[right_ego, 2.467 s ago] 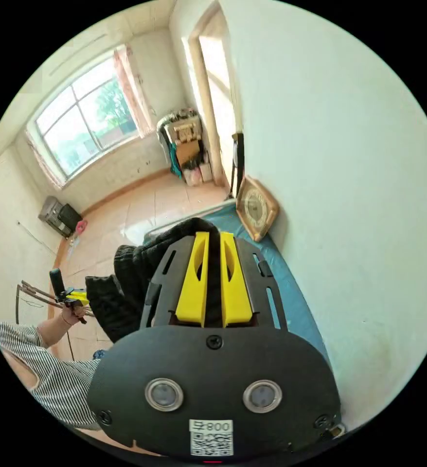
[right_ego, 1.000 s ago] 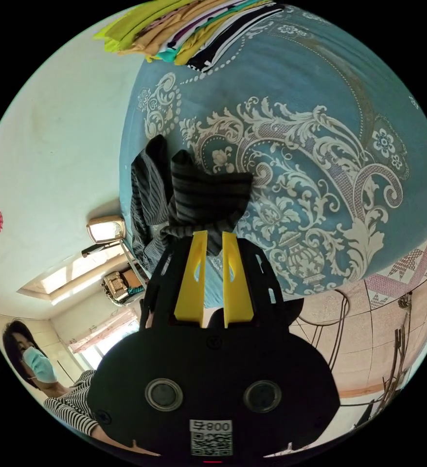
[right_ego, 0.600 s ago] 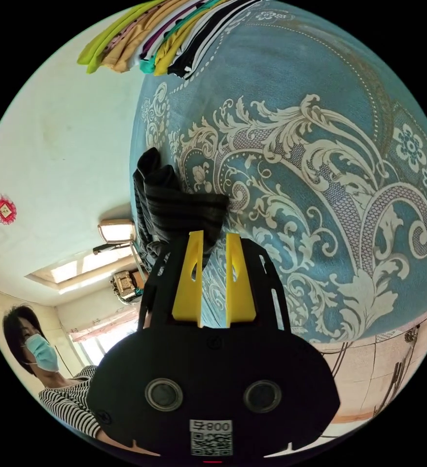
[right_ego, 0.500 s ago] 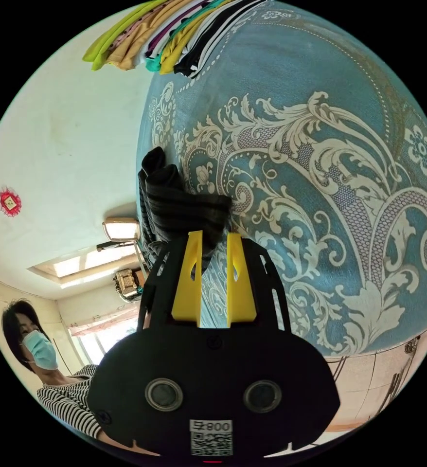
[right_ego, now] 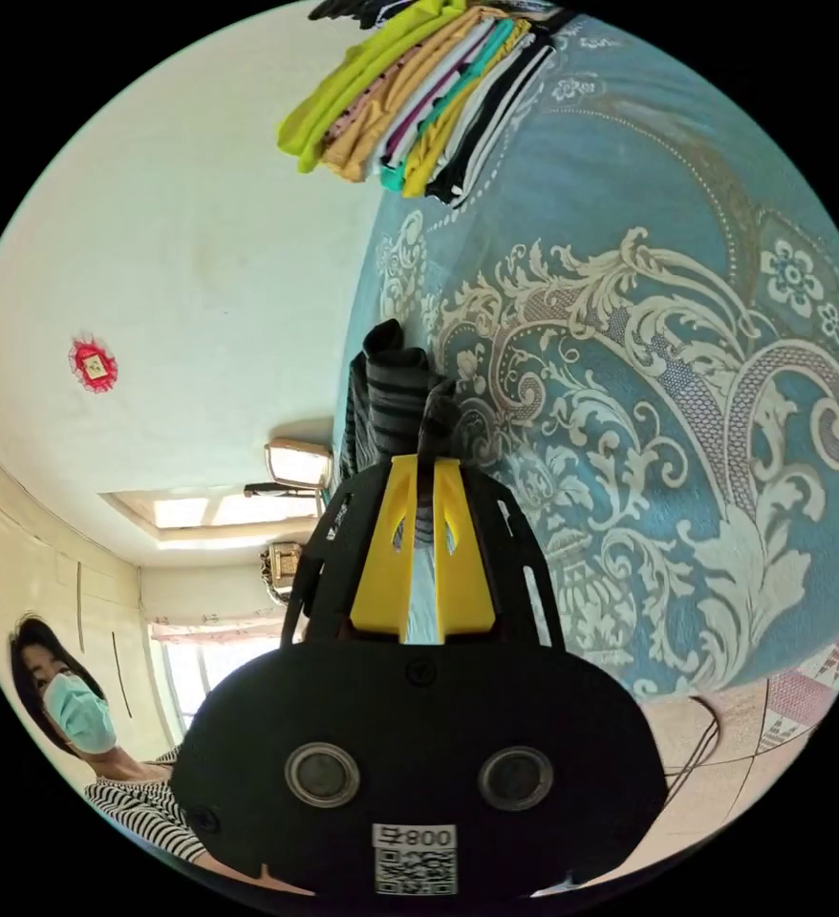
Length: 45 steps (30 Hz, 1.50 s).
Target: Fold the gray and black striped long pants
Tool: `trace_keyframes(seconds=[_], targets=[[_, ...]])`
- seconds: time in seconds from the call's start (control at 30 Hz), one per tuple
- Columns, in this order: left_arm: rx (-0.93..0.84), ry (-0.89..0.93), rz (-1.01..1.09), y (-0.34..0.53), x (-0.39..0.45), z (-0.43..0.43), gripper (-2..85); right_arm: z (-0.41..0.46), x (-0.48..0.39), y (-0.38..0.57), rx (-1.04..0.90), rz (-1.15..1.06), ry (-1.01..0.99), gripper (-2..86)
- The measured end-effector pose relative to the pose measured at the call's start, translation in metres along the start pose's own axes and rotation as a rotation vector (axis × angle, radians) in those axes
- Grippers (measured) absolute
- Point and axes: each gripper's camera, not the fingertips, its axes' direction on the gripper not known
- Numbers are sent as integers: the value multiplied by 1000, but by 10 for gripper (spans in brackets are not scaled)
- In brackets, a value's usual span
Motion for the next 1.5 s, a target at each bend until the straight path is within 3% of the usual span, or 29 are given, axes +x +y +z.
trace_keyframes(seconds=[0.3, 0.47, 0.77, 1.2, 1.5], targets=[[31, -43, 120, 29, 26, -121, 26, -101, -11, 87, 15, -140, 9, 25], [-25, -167, 132, 47, 11, -167, 16, -129, 42, 136, -7, -49, 14, 24], [17, -191, 83, 71, -26, -218, 5, -165, 118, 195, 16, 109, 11, 25], [50, -129, 39, 58, -42, -234, 83, -184, 143, 186, -3, 183, 10, 26], [222, -180, -78, 19, -52, -236, 87, -192, 138, 174, -14, 213, 42, 26]])
